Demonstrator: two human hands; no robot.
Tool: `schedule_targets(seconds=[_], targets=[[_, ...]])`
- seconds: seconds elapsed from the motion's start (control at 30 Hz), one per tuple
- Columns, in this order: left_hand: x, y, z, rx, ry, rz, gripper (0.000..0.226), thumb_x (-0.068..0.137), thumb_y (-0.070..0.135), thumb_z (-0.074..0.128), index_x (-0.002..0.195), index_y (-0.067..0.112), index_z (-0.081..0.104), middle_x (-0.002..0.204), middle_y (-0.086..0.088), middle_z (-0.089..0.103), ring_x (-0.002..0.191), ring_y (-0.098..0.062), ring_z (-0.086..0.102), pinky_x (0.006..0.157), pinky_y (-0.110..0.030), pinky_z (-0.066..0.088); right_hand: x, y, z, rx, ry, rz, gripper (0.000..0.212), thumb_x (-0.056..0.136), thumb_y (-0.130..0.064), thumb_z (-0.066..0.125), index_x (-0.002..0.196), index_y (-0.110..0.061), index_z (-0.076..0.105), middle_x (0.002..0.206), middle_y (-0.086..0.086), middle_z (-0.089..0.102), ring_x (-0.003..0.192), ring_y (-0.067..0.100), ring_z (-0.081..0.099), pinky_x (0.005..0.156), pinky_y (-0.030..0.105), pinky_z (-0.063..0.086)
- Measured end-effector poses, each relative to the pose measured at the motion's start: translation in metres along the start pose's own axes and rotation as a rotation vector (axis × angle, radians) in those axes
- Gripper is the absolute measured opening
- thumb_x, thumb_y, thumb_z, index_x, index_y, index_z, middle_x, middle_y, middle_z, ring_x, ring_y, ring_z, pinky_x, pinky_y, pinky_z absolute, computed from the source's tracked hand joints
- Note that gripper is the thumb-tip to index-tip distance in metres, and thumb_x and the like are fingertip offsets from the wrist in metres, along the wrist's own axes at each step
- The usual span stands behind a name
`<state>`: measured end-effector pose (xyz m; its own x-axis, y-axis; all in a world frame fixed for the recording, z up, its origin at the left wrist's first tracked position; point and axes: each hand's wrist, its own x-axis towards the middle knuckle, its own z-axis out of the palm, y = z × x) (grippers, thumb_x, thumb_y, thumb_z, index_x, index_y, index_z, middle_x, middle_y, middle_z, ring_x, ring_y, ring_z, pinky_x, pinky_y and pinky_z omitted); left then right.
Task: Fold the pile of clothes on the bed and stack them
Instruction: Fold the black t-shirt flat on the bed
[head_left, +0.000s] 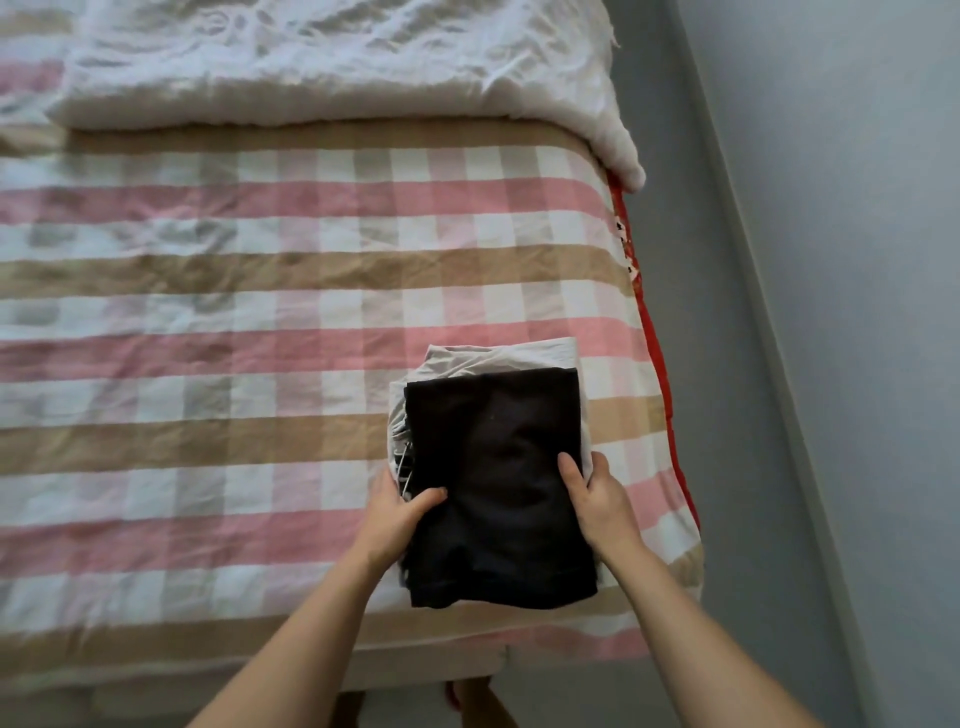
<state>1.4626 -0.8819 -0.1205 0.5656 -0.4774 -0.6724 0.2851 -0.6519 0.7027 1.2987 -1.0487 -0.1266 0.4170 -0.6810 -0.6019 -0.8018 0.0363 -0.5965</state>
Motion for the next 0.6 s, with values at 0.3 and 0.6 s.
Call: schedule_targets(seconds=[0.3,0.6], targets=[[-0.005,0.051,0.063,0.935,0.183,0.654,0.050,0.083,0.023,0.035,0.128,0.015,0.055,0.134,-0.002,0.054,0.126,-0.023,0.048,0.100,-0.045,0.041,-0.008,-0.045,0.023,-0.691,0.374,-0.598,0.050,0.087,-0.033,0.034,0.131,-0.017,0.052,0.142,0.009,0.044,0.135,0.027,0.034,0.107,0.044,0.020],[0.031,0.015,0.063,1.110,0.126,0.506,0.053,0.088,0.035,0.030,0.139,0.020,0.039,0.145,0.003,0.039,0.135,-0.022,0.034,0.110,-0.030,0.008,0.018,-0.034,0.051,-0.867,0.307,-0.504,0.056,0.086,-0.037,0.029,0.139,-0.024,0.038,0.150,0.006,0.029,0.143,0.016,-0.014,0.107,0.049,0.017]])
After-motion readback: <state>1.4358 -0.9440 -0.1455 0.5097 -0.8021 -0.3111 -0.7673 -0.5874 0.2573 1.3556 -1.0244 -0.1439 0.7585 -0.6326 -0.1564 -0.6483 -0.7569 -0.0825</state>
